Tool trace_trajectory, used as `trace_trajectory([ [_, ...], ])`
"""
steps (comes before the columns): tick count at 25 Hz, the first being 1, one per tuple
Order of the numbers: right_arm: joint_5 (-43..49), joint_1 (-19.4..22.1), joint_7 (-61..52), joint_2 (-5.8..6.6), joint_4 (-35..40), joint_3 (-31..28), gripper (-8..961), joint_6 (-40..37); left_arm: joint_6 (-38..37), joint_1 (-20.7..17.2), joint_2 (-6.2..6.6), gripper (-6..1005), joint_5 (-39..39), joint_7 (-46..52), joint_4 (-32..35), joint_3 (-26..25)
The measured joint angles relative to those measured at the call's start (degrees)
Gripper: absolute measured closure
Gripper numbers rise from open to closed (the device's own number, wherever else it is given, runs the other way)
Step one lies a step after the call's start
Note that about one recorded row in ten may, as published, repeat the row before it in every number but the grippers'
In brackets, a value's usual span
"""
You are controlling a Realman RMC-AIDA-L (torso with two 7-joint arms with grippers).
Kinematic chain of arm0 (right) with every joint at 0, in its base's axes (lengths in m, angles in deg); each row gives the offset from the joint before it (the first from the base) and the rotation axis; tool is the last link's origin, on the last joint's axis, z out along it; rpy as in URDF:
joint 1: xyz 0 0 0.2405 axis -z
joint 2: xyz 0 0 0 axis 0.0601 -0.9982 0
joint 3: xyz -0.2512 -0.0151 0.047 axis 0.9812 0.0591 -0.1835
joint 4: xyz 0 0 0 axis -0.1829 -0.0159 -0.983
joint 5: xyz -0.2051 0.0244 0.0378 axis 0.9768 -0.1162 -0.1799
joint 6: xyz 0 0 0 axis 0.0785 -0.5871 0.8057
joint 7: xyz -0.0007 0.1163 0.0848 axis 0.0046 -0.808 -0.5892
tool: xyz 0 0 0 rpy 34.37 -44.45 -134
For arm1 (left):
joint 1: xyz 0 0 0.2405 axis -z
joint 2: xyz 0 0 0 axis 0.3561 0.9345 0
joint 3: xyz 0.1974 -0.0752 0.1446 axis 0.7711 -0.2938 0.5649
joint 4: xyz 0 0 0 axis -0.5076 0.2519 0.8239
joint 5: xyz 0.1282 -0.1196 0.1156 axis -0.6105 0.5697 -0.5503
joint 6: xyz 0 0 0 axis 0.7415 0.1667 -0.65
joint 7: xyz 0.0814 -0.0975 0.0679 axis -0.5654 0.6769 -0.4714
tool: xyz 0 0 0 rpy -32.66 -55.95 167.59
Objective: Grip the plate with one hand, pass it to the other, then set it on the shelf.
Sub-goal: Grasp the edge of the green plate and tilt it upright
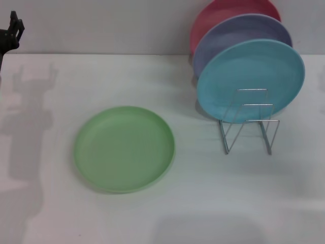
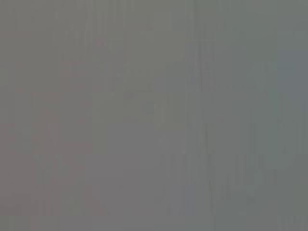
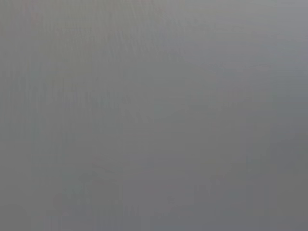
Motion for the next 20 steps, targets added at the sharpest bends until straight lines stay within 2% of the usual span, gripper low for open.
trace_trajectory([
  [4,0.0,-0.3,0.0,0.1,0.2,0.0,320,0.0,2.6,-1.2,0.35,158,0.0,-0.1,2.6,-1.0],
  [12,0.0,-0.5,0.0,0.11,0.2,0.1,321,0.0,6.8,-2.8,0.11,160,-1.6,0.1,6.4,-1.8],
  [13,0.0,-0.5,0.0,0.11,0.3,0.1,321,0.0,10.4,-3.4,0.14,160,-1.7,0.1,8.6,-2.4],
  [14,0.0,-0.5,0.0,0.11,0.3,0.1,321,0.0,10.4,-3.4,0.14,161,-1.7,0.1,8.6,-2.4],
  [17,0.0,-0.5,0.0,0.11,0.3,0.2,320,0.1,19.8,-4.7,1.01,161,-1.7,0.1,14.4,-4.0],
  [18,0.0,-0.5,0.0,0.11,0.3,0.2,320,0.1,25.3,-5.5,1.29,161,-1.7,-0.2,17.7,-5.8],
  [20,0.0,-0.5,0.0,0.11,0.3,0.2,320,0.1,28.0,-5.8,1.32,162,-1.7,-0.5,19.3,-6.8],
])
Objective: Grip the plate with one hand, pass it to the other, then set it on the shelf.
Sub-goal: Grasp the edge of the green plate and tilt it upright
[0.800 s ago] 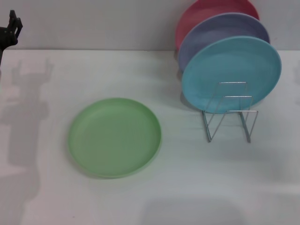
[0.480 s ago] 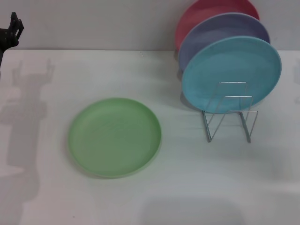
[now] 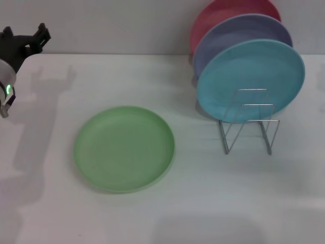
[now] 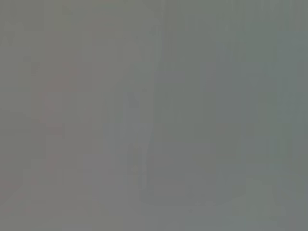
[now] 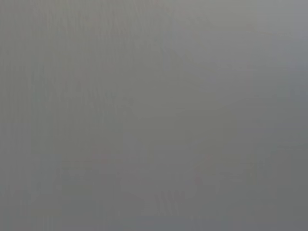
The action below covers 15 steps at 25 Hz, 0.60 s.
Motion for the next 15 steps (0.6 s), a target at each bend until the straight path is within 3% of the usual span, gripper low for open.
trace_trajectory([
  [2,0.0,0.0,0.0,0.0,0.0,0.0,320,0.0,8.4,-0.7,0.14,162,0.0,-0.8,4.8,-3.3],
  [3,0.0,0.0,0.0,0.0,0.0,0.0,321,0.1,16.3,-0.9,0.15,163,0.0,-1.7,7.9,-6.9],
  [4,0.0,0.0,0.0,0.0,0.0,0.0,321,0.1,16.3,-0.9,0.15,163,0.0,-1.7,7.9,-6.9],
  [7,0.0,0.0,0.0,0.04,-0.2,0.0,321,0.1,30.3,-0.2,-0.4,164,0.0,-4.0,11.7,-14.4],
  [8,0.0,0.0,0.0,0.1,-0.3,-0.1,321,0.1,39.7,0.6,-1.07,164,0.0,-5.7,13.4,-19.9],
  [9,0.0,-0.1,0.0,0.12,-0.3,-0.2,321,0.1,39.7,0.6,-1.07,164,0.0,-5.7,13.4,-19.9],
  [11,0.0,-0.3,0.0,0.18,-0.3,-0.3,321,0.1,53.8,1.8,-1.63,165,-0.1,-7.4,15.5,-28.2],
  [12,0.0,-0.3,0.0,0.18,-0.3,-0.3,321,0.1,53.8,1.8,-1.63,165,-0.1,-7.4,15.5,-28.2],
  [15,-0.2,-0.6,0.0,0.49,-0.1,-0.4,321,0.1,65.2,2.4,-1.35,166,-0.7,-7.6,17.0,-32.5],
])
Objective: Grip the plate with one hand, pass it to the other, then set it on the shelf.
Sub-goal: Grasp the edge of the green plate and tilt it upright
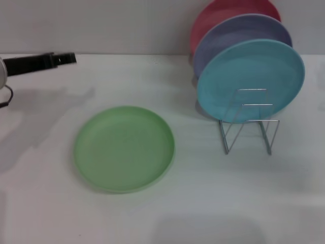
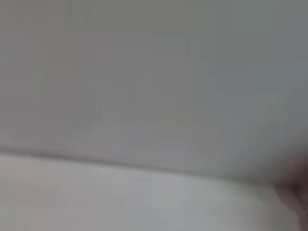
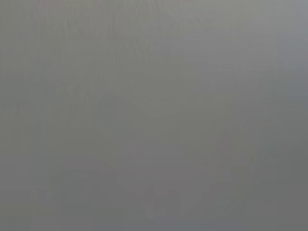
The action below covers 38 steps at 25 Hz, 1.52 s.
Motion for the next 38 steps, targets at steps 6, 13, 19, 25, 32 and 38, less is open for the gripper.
trace_trajectory([
  [6,-0.2,-0.4,0.1,0.57,0.1,-0.1,320,0.1,16.3,0.3,0.99,167,-4.0,1.7,2.5,-3.7],
  [13,-0.4,-0.7,1.2,1.25,0.1,-0.6,320,0.7,26.5,2.8,0.39,169,-13.3,5.1,3.4,-3.9],
  [19,-0.4,-0.7,1.2,1.27,-0.1,-1.1,320,0.7,29.3,4.8,-0.52,171,-17.6,6.0,2.6,-3.9],
  [25,-0.4,-0.7,1.2,1.27,0.1,-1.1,321,0.7,29.3,6.2,-0.69,172,-18.4,6.6,0.2,-3.7],
  [32,-0.4,-0.7,1.2,1.27,0.1,-1.1,321,0.7,27.8,7.8,-0.73,174,-18.4,6.6,-4.4,-3.4],
  [38,-0.4,-0.7,1.2,1.3,0.2,-1.1,320,0.7,26.3,8.9,-0.73,175,-18.5,6.6,-7.3,-3.4],
])
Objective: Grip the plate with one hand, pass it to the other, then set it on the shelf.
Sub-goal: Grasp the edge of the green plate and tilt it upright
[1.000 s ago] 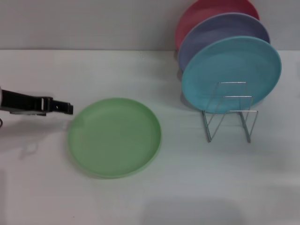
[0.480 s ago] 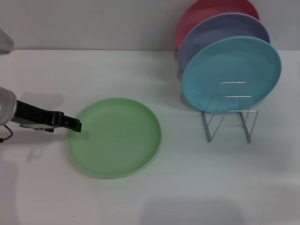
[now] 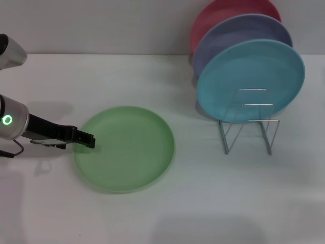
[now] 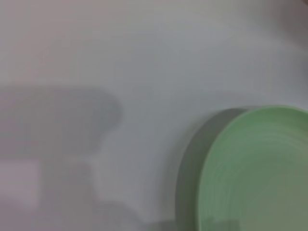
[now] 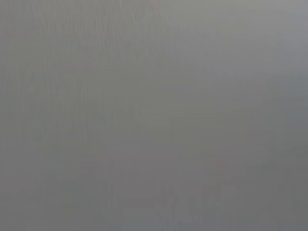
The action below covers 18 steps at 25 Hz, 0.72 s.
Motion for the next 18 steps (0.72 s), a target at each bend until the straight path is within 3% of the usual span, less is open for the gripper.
trace_trajectory([
  [18,0.0,0.0,0.0,0.32,-0.2,0.0,320,0.1,-1.7,2.1,-0.01,180,-2.1,-0.7,-4.3,0.5],
])
